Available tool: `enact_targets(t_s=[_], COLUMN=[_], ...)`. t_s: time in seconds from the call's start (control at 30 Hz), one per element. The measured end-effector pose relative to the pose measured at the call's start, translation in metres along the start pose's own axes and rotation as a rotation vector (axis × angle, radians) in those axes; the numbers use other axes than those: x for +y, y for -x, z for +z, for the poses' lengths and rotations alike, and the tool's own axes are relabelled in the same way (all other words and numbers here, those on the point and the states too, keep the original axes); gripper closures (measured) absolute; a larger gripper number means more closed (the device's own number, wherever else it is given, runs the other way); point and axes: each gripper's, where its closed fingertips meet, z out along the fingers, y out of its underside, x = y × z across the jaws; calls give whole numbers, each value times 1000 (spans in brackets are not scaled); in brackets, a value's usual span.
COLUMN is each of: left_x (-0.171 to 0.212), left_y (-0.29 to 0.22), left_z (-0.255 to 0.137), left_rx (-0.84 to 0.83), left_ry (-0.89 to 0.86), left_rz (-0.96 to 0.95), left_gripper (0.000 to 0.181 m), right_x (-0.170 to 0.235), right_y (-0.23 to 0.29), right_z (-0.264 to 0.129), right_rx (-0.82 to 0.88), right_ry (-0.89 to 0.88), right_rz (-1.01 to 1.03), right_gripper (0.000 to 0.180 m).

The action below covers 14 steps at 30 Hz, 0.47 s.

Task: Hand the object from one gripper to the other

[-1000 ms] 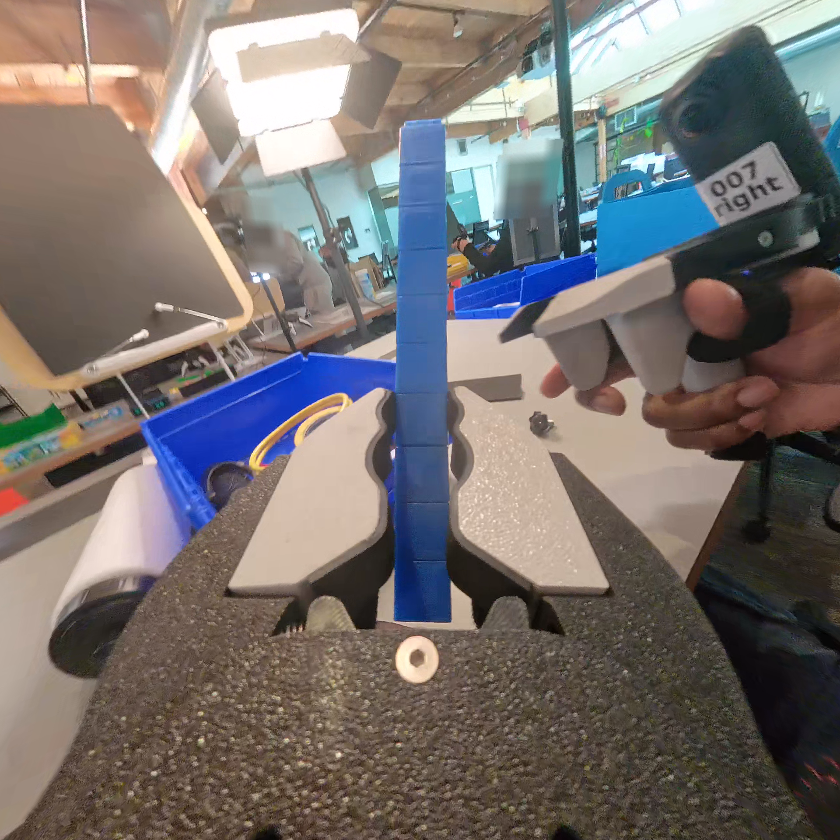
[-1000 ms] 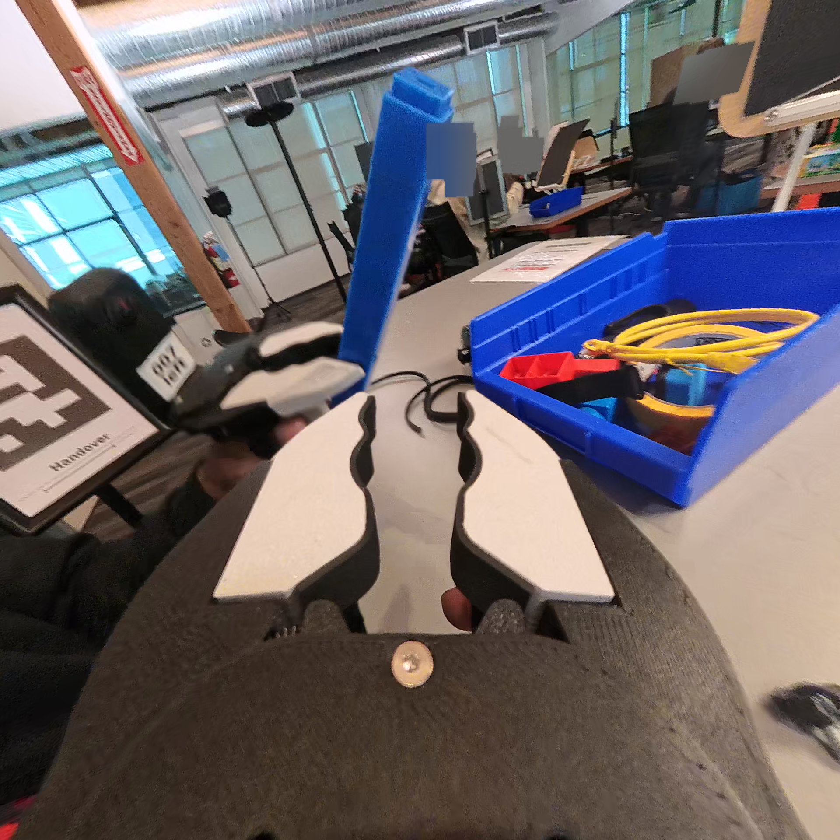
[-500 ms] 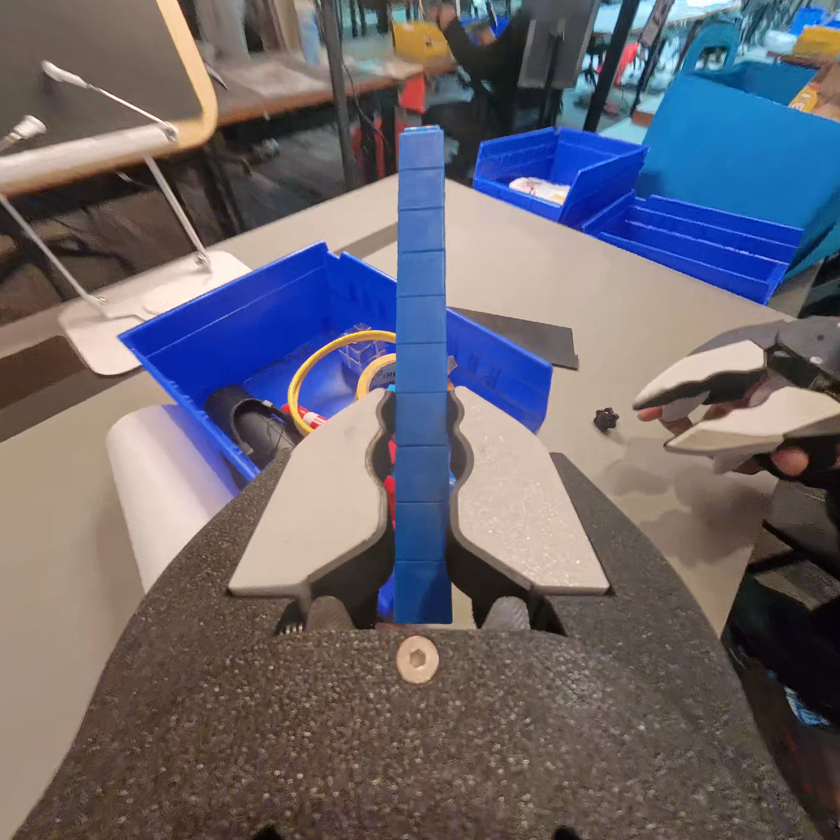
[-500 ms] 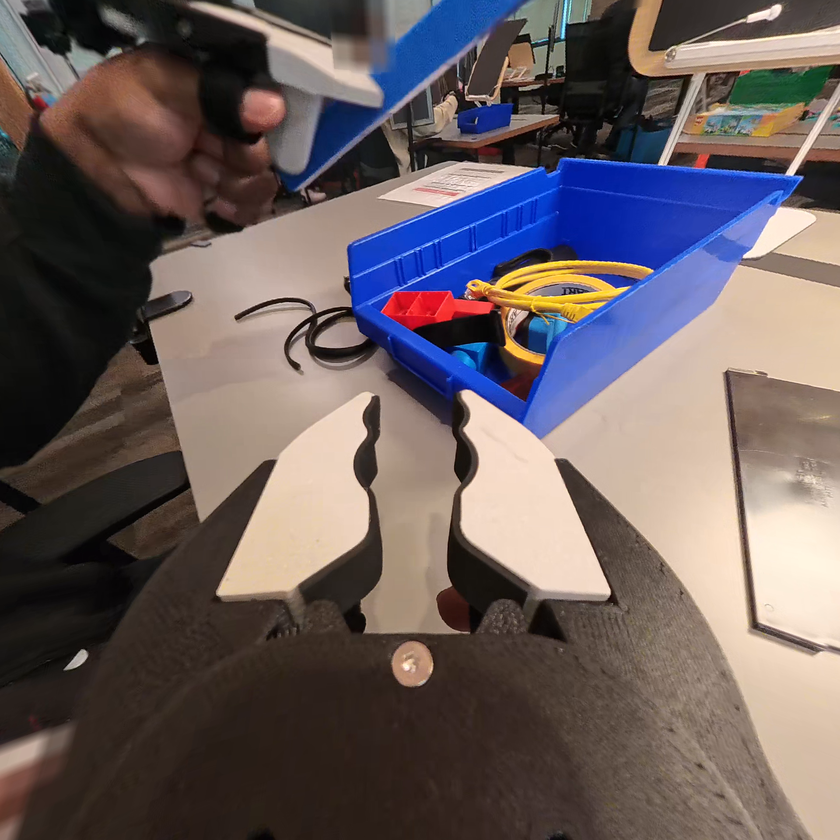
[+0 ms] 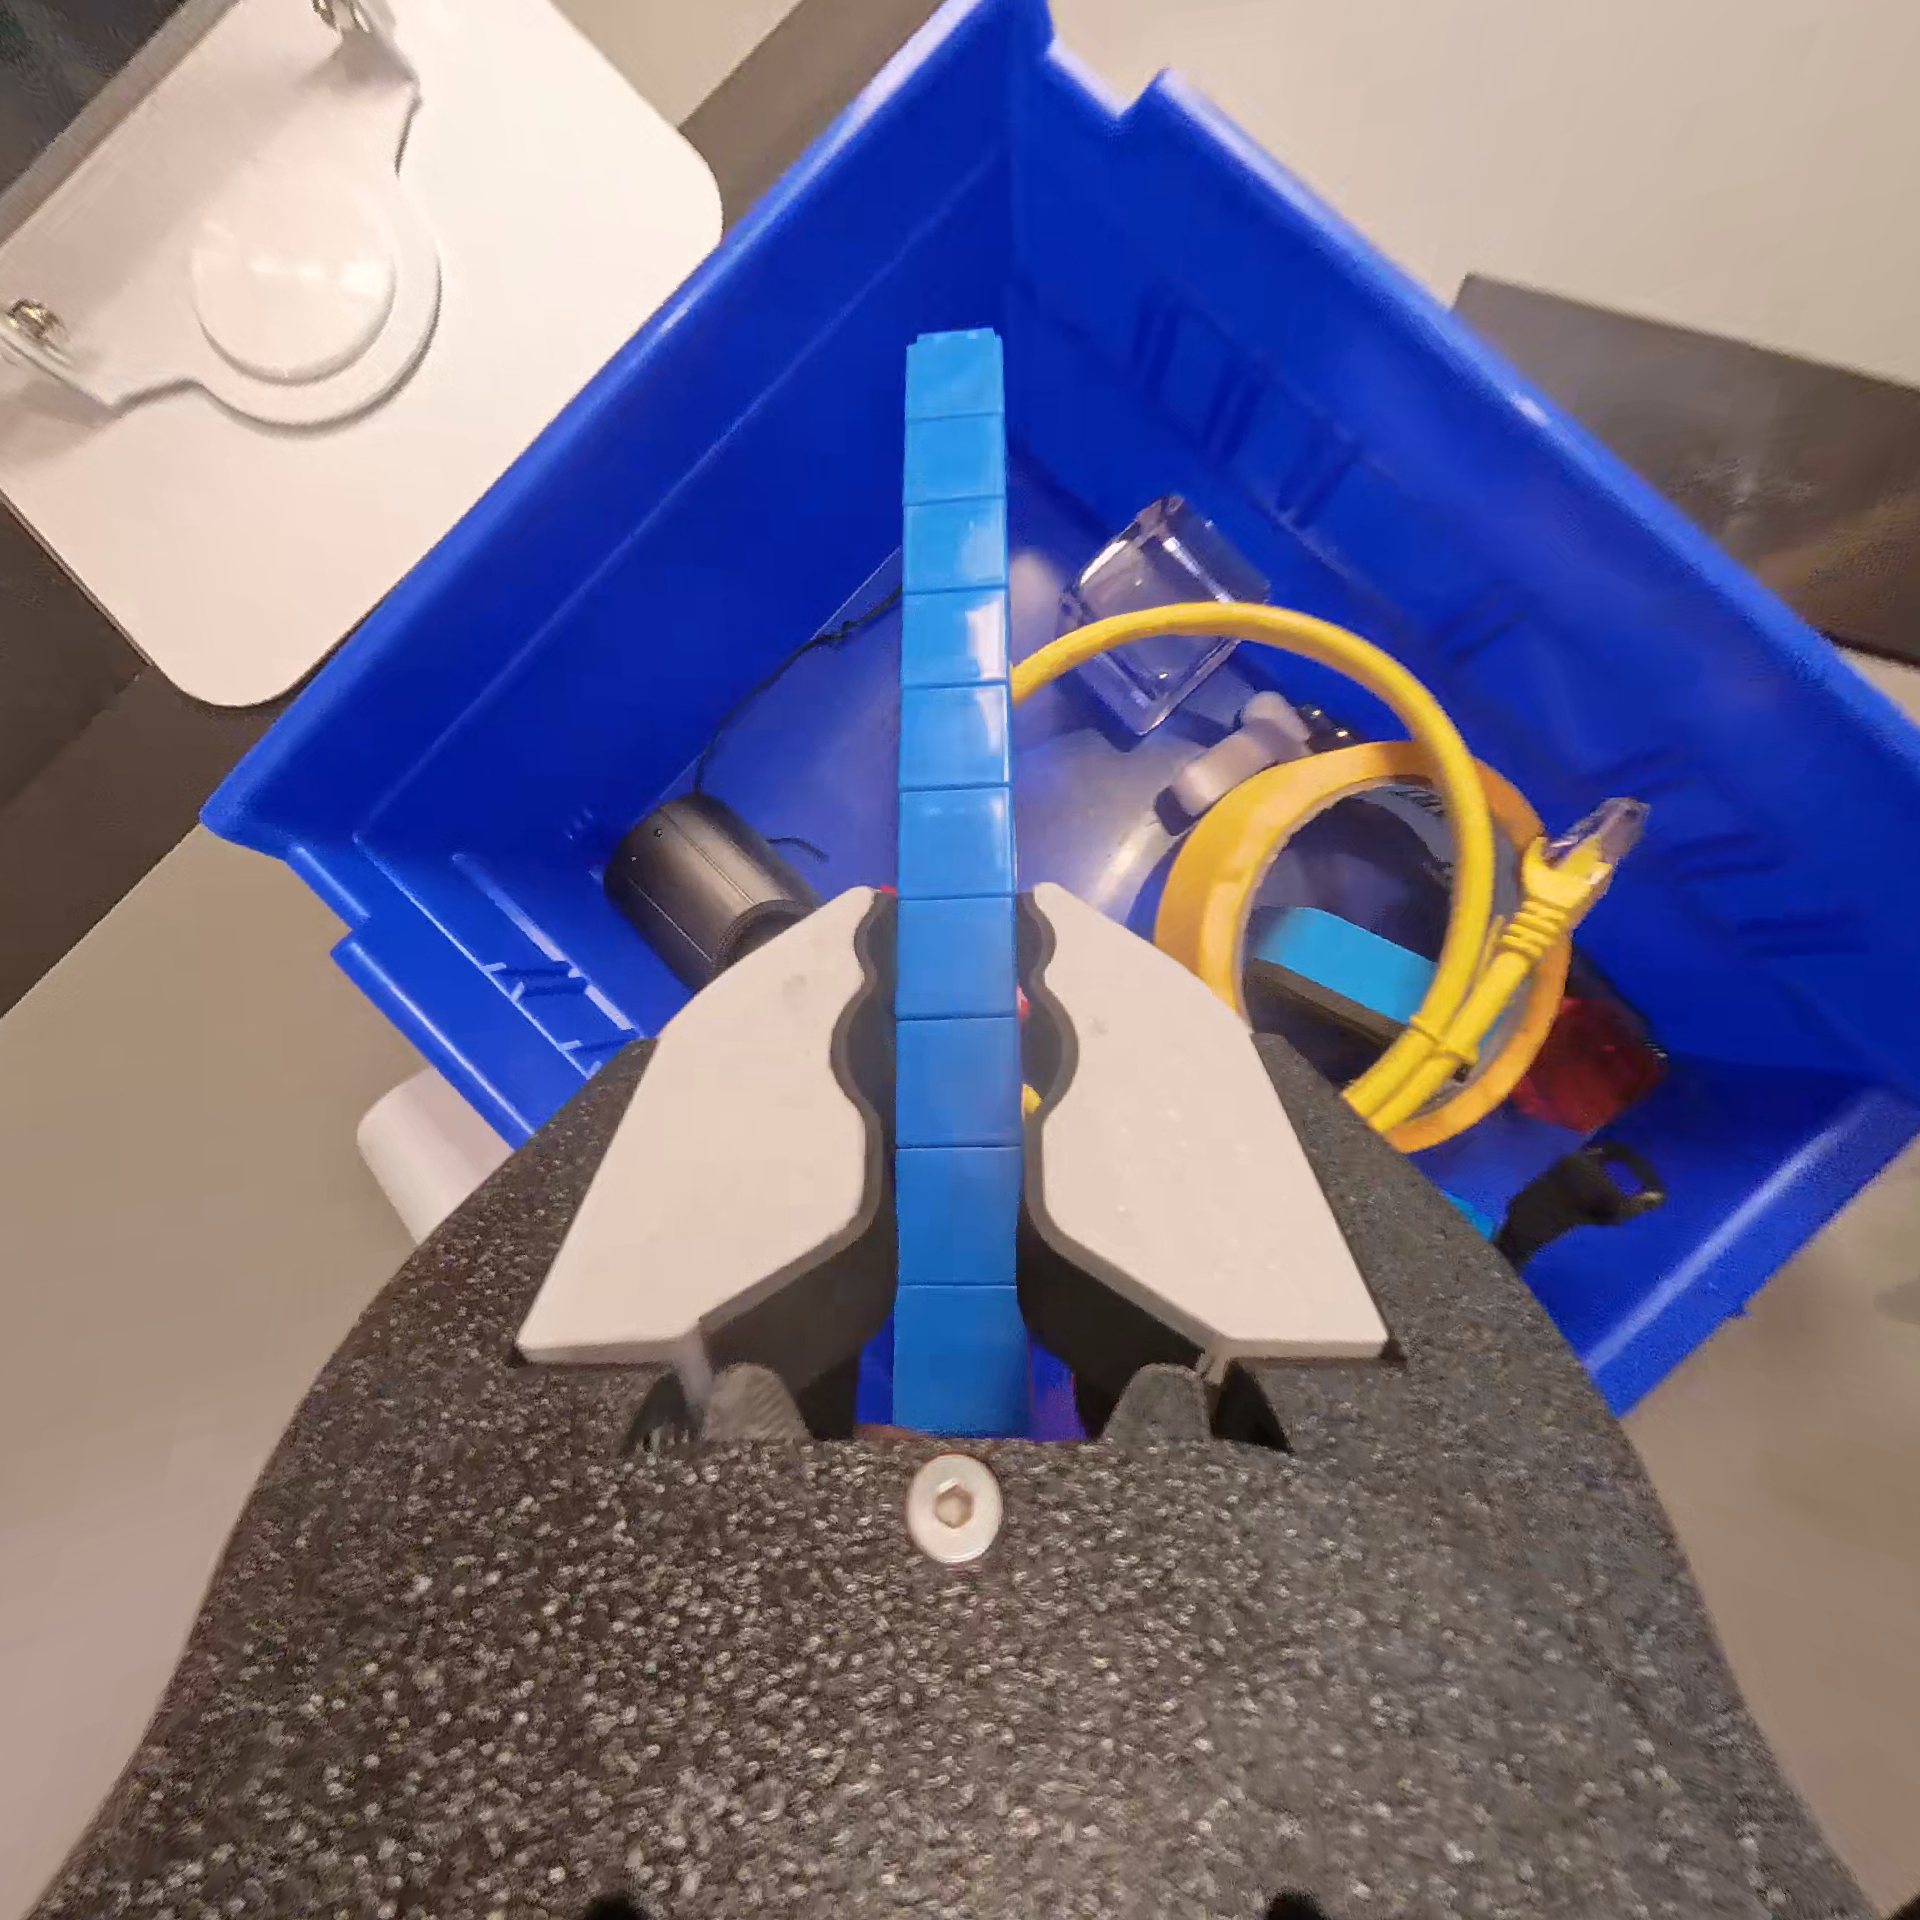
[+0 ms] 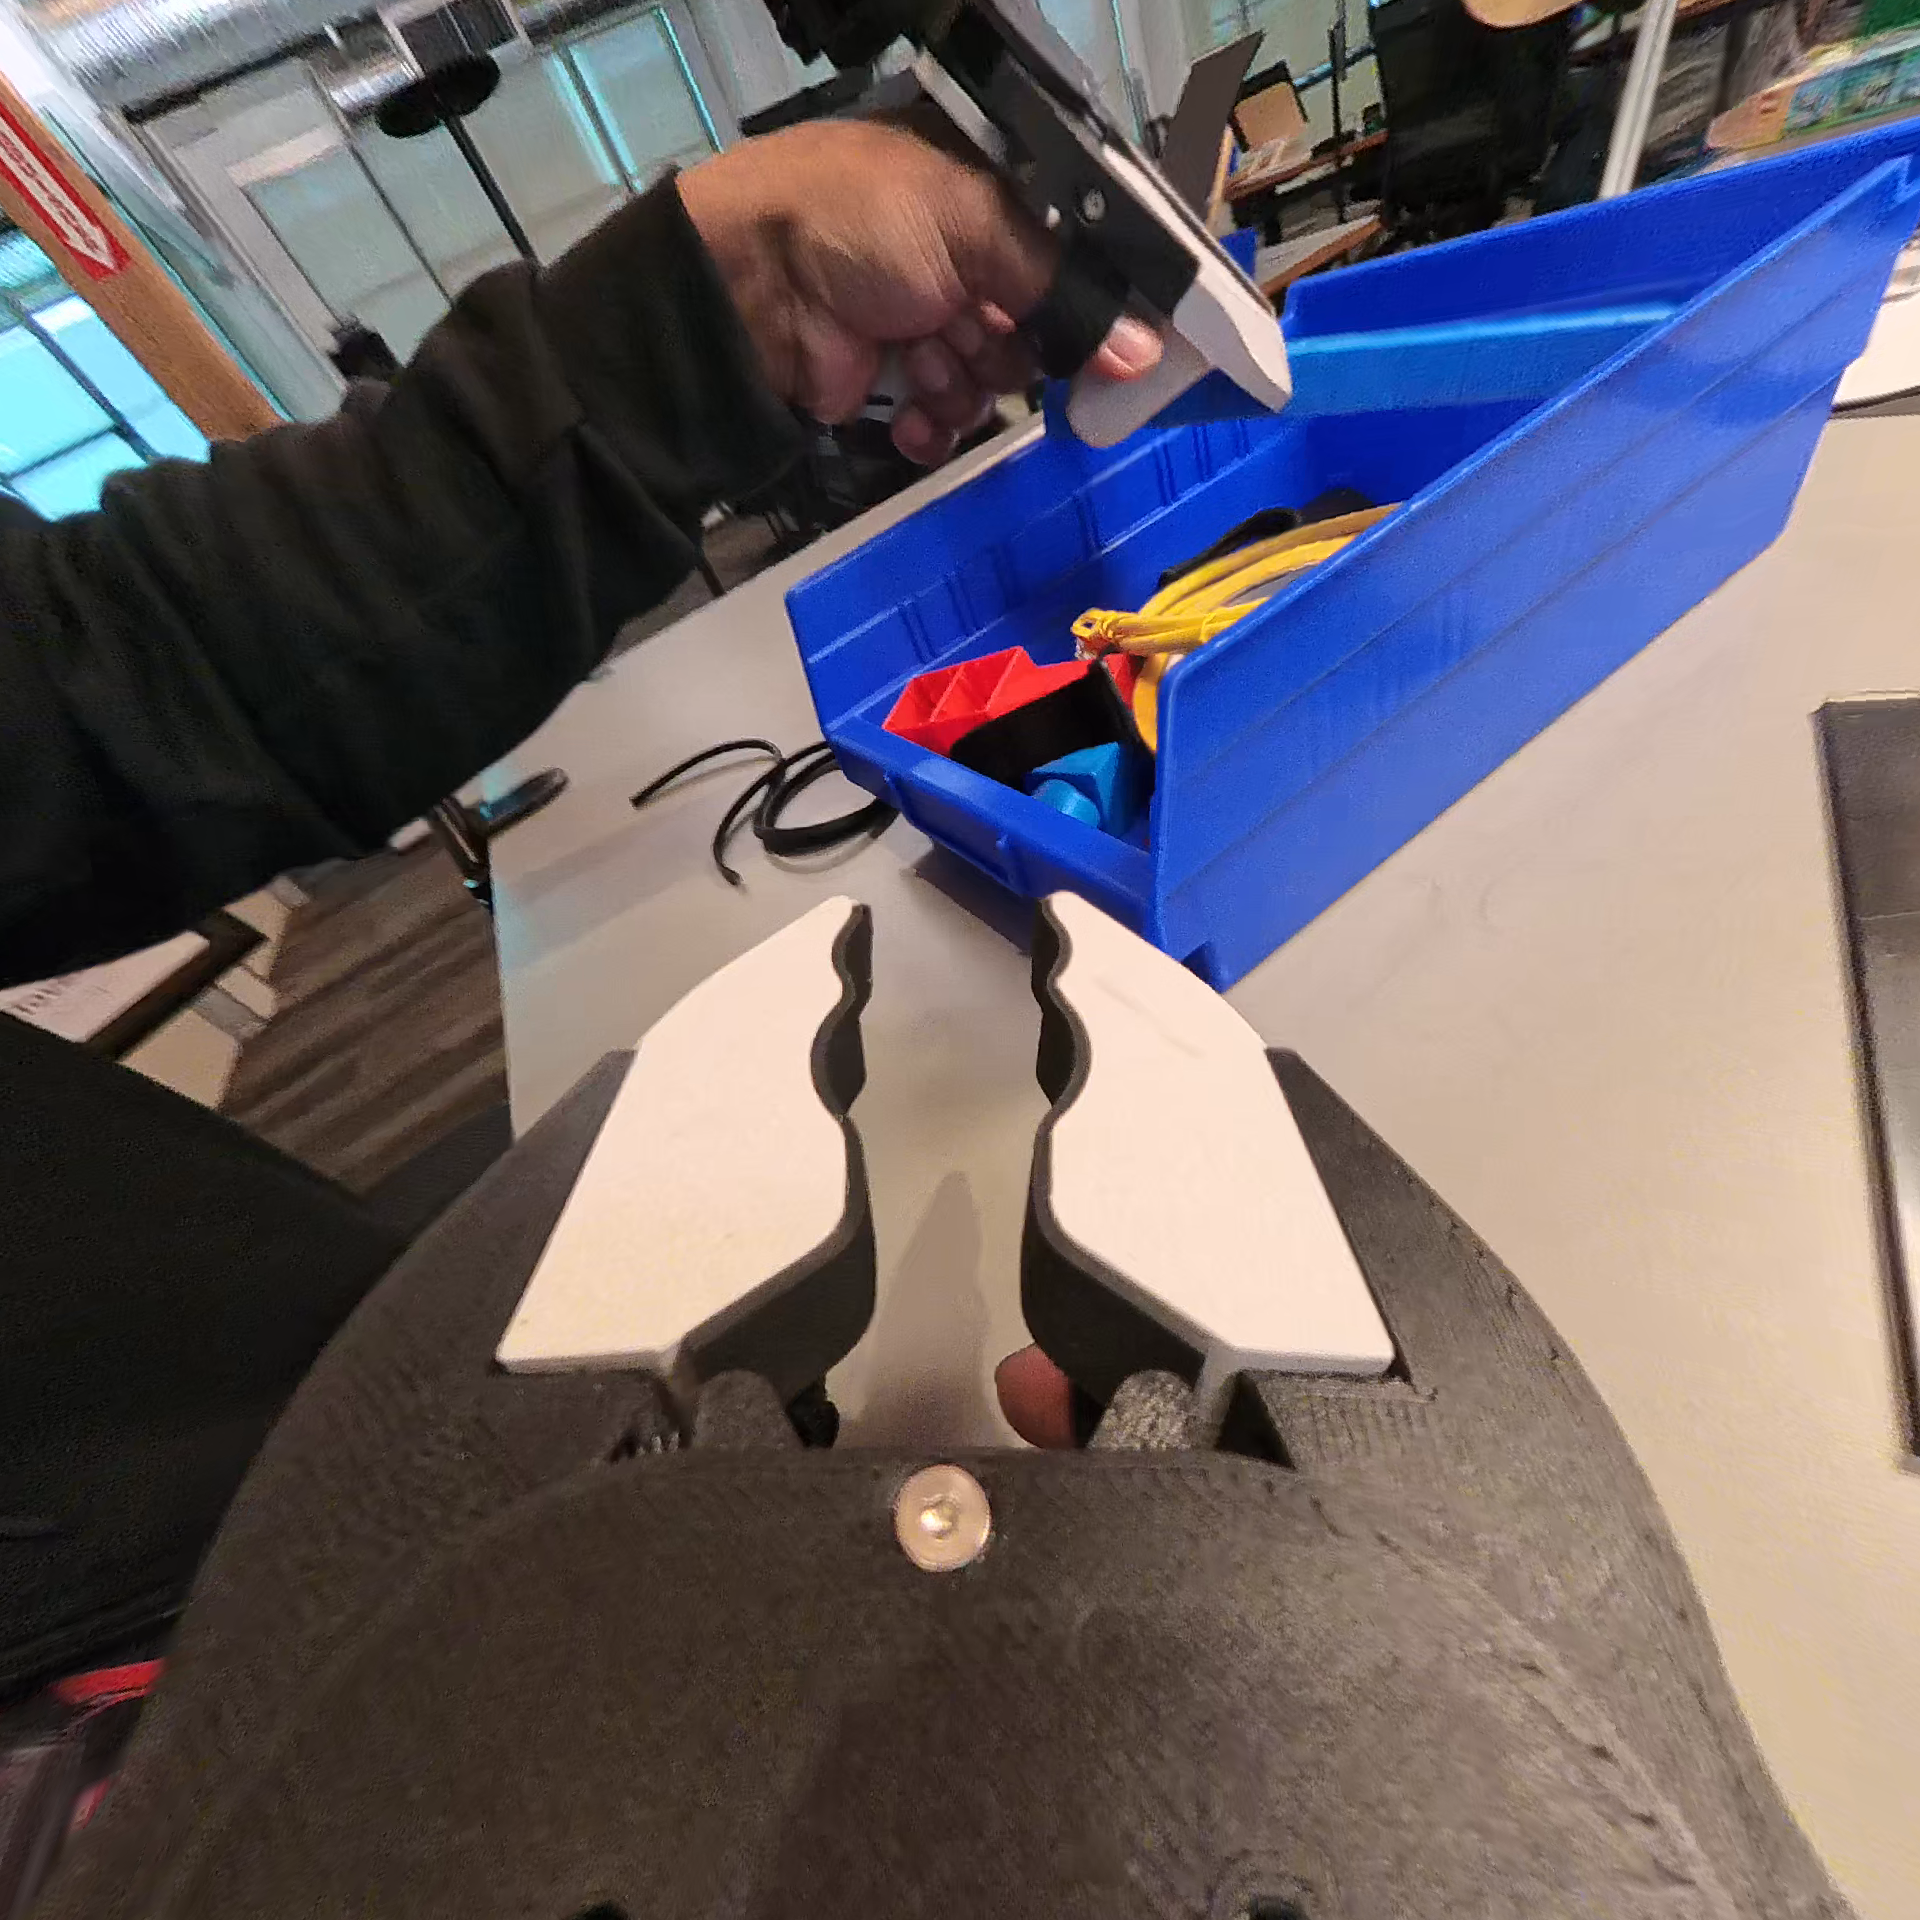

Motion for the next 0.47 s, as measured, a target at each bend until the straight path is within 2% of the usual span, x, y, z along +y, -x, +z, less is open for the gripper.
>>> enact_targets(t_s=[0.03,0.2,0.33,0.47], left_x=[2,18,19,17], left_y=[2,4,4,8], left_z=[4,21,25,21], left_rx=[-19,-54,-24,-28], left_ry=[21,130,160,160], left_rz=[1,53,60,102], left_gripper=[159,159,158,140], right_x=[-2,-6,-4,-3], right_y=[-1,-7,-6,-4], right_z=[-1,-6,-4,-5], right_rx=[-15,-44,-54,-71], right_ry=[-12,-54,-39,-37], right_rz=[20,115,117,136], right_gripper=[151,151,151,151])
